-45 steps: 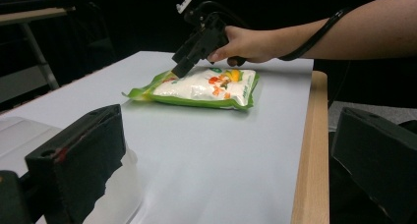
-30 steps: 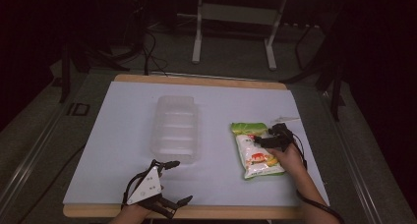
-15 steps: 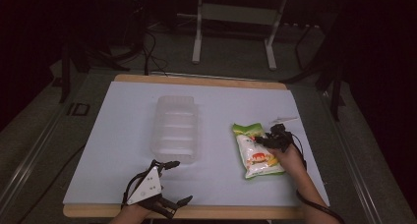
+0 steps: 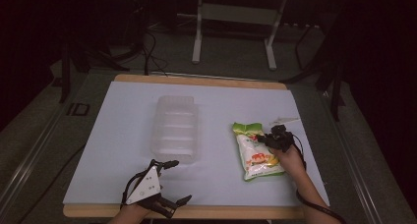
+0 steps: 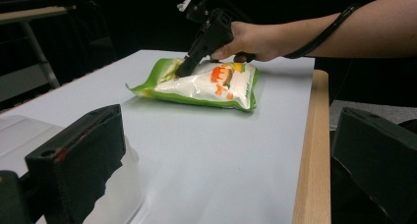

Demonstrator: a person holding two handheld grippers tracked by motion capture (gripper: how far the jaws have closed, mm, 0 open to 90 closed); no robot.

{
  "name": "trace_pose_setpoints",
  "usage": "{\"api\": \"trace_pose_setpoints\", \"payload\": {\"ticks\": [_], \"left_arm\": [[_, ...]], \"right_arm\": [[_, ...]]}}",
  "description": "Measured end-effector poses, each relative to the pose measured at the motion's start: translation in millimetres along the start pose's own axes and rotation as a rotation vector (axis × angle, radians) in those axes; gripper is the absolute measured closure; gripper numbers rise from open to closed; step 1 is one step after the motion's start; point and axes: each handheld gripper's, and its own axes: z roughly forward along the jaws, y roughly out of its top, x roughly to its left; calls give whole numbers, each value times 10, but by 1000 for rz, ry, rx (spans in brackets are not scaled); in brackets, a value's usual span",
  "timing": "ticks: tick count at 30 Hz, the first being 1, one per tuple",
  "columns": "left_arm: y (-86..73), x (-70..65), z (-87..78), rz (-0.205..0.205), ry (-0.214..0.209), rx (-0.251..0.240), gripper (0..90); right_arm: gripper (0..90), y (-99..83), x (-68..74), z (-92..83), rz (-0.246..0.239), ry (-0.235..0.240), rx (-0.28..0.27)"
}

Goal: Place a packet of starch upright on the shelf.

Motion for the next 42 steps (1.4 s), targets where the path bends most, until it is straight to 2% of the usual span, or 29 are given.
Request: {"api": "trace_pose_setpoints", "payload": {"ticks": [7, 17, 23, 29, 32, 34, 38, 42], "left_arm": [[0, -3, 4, 3, -1, 4, 0], [2, -8, 7, 1, 0, 1, 0], [0, -9, 11, 1, 0, 1, 0], [-1, -12, 17, 5, -4, 5, 0], [-1, -16, 17, 7, -6, 5, 0], [-1, -17, 18, 8, -6, 6, 0], [-2, -14, 20, 3, -6, 4, 0], [2, -20, 34, 21, -16, 4, 0]], "right_arm": [[819, 57, 36, -165, -6, 18, -59], [826, 108, 150, -429, -51, 12, -124], [829, 112, 188, -542, -50, 30, -162], [831, 149, 280, -690, -59, 68, -213], [831, 159, 357, -759, -81, 68, -233], [830, 161, 424, -811, -109, 48, -239], [832, 163, 498, -896, -134, 64, -264], [833, 175, 578, -977, -140, 89, -285]]}}
